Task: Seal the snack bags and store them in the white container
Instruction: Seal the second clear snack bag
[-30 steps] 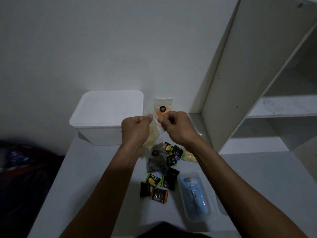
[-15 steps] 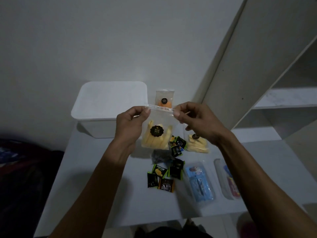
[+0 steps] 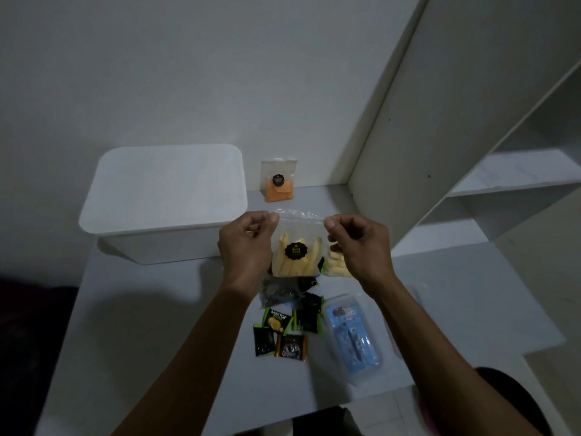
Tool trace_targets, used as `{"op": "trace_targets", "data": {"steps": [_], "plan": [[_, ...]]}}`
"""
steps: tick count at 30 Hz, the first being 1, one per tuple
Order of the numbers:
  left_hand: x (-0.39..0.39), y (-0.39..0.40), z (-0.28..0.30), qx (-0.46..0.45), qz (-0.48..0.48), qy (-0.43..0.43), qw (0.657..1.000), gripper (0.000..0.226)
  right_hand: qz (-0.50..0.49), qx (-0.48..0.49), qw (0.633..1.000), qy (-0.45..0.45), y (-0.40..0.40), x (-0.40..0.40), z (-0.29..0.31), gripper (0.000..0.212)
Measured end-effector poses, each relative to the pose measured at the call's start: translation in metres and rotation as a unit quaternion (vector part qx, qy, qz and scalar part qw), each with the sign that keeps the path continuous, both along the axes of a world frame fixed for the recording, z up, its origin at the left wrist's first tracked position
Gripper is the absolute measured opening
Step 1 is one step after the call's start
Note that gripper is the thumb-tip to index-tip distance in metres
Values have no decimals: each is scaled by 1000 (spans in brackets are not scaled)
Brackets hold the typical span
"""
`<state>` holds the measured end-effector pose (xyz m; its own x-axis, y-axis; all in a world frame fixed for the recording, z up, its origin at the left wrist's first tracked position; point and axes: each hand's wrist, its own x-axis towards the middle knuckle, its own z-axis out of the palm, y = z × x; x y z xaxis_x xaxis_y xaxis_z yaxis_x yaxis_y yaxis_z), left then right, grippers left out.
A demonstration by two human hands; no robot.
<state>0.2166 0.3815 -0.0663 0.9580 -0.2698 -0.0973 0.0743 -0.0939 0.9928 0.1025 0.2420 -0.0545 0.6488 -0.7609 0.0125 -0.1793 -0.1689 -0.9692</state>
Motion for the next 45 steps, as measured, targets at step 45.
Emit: {"op": "trace_targets", "data": {"steps": [45], "plan": [[147,-282,-132,134,88,6,987,19,-170,23,983,61,-268,180,-163,2]]}}
